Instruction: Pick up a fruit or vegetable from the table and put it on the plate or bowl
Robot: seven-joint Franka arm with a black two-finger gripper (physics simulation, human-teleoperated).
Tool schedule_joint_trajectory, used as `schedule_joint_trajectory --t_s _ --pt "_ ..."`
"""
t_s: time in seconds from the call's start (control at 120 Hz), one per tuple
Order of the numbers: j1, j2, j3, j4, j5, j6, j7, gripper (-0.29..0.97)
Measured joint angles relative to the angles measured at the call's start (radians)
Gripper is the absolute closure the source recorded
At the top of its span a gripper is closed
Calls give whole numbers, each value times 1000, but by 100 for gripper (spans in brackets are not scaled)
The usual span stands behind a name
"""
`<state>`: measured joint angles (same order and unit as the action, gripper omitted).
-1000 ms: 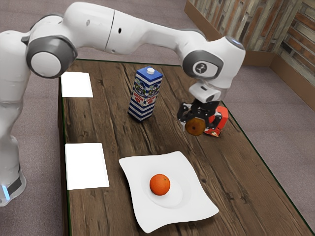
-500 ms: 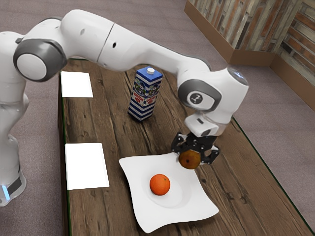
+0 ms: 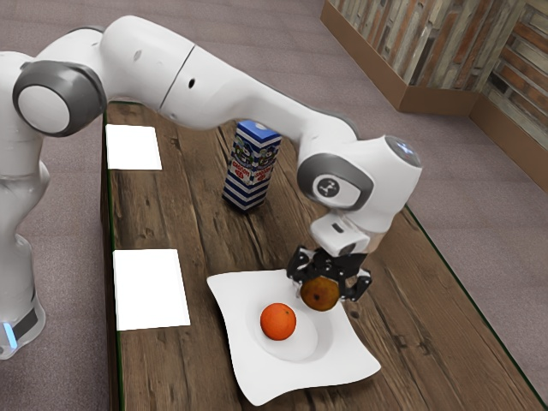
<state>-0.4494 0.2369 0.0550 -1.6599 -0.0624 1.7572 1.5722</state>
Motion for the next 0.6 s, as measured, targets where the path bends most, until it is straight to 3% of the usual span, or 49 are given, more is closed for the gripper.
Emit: schedule_joint_trajectory --t_s 0.142,0.367,0.433,0.5,0.6 --pt "0 5 0 1 10 3 -9 11" --pt "21 4 5 6 11 8 -19 2" --pt "48 -92 13 74 19 1 -20 1" --pt "79 -195 -10 136 85 -40 -9 1" --pt "51 -250 11 157 123 -117 -2 0"
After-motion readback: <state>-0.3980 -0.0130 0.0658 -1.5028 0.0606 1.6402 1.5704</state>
